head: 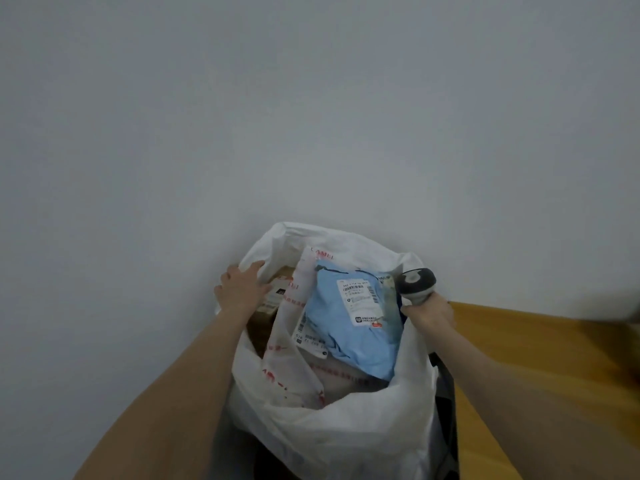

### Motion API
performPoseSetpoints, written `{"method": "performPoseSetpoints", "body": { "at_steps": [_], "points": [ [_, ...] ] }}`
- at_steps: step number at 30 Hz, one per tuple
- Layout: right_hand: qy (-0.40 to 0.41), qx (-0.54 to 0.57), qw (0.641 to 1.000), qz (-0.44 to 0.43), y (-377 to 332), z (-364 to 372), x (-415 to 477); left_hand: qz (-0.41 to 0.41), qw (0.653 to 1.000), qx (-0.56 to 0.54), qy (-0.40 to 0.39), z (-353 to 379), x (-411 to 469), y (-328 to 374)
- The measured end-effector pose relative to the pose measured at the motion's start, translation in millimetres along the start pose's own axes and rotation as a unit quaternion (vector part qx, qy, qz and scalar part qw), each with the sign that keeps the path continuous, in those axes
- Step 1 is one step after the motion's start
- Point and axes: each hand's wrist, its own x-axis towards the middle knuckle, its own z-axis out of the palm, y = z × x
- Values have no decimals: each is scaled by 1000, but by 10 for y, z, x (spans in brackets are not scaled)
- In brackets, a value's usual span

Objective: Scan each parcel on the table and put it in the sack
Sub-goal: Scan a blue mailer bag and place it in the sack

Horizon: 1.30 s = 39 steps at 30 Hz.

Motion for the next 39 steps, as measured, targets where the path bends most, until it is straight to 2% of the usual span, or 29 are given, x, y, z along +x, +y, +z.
{"method": "performPoseSetpoints", "body": {
  "at_steps": [4,9,12,17,25,31,36,39],
  "points": [
    [32,3,999,27,-52,226,115,41,995,-60,-75,40,330,-132],
    [88,-24,994,55,-74,420,190,72,981,-144,-111,116,613,-227],
    [131,6,989,61,-153,465,211,57,974,-211,-64,115,755,-220],
    [199,73,977,22,-489,253,220,53,959,-275,32,-154,963,-112],
    [276,126,952,-35,-1154,-316,112,28,912,-386,140,-825,1193,72],
    [261,85,961,-19,-969,-308,6,-3,937,-330,113,-599,1041,-139],
    [290,96,952,-22,-924,-261,42,-14,929,-338,150,-630,1039,-135],
    [257,73,964,-12,-762,-59,15,-10,942,-319,106,-431,866,-170]
  ]
}}
